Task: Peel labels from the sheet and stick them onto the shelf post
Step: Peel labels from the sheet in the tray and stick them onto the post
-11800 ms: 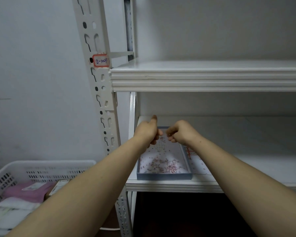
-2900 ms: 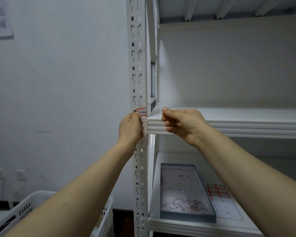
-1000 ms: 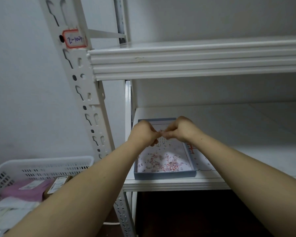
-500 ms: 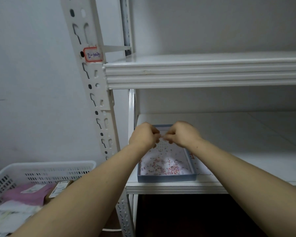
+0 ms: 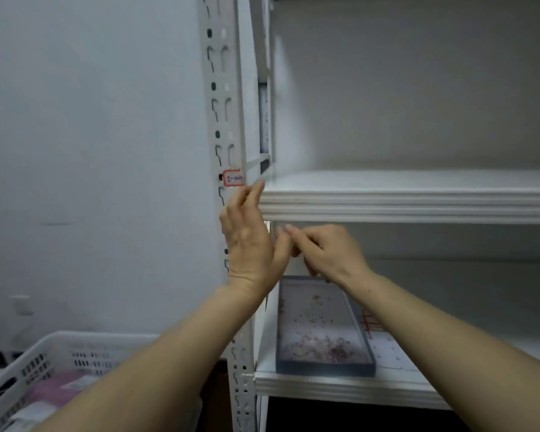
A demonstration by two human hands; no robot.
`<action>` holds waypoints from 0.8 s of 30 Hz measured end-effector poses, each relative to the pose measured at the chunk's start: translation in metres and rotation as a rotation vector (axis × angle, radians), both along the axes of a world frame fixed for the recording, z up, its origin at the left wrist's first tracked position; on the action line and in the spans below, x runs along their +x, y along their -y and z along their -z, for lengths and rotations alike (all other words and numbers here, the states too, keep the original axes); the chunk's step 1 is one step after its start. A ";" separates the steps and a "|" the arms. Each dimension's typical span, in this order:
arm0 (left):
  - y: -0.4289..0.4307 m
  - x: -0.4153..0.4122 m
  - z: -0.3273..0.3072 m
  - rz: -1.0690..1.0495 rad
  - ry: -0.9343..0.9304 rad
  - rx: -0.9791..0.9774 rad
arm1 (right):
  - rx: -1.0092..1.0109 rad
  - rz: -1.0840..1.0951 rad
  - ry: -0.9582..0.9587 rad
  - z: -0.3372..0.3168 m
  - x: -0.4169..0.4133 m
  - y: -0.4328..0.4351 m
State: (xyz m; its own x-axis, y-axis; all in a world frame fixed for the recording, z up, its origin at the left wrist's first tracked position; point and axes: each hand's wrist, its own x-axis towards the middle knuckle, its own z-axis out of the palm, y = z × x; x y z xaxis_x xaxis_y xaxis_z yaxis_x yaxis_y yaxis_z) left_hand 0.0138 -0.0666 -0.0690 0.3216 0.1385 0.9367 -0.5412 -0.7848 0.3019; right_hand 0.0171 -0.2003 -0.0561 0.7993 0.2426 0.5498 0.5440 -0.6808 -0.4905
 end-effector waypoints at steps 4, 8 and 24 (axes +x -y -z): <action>-0.021 -0.001 -0.026 0.047 -0.220 -0.362 | 0.181 -0.064 0.200 -0.034 -0.008 -0.022; -0.041 0.011 -0.046 0.201 -0.390 -0.598 | 0.241 -0.132 0.304 -0.066 -0.001 -0.038; -0.061 0.040 -0.055 0.408 -0.503 -0.544 | 0.013 -0.062 0.837 -0.061 0.056 -0.056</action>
State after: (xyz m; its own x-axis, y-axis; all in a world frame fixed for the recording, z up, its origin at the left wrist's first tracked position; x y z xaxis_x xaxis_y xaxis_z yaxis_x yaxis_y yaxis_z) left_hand 0.0535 -0.0053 -0.0137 0.8053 0.3108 0.5048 -0.4506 -0.2325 0.8619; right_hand 0.0726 -0.1439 0.0050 0.1113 0.2623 0.9585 0.7677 -0.6352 0.0847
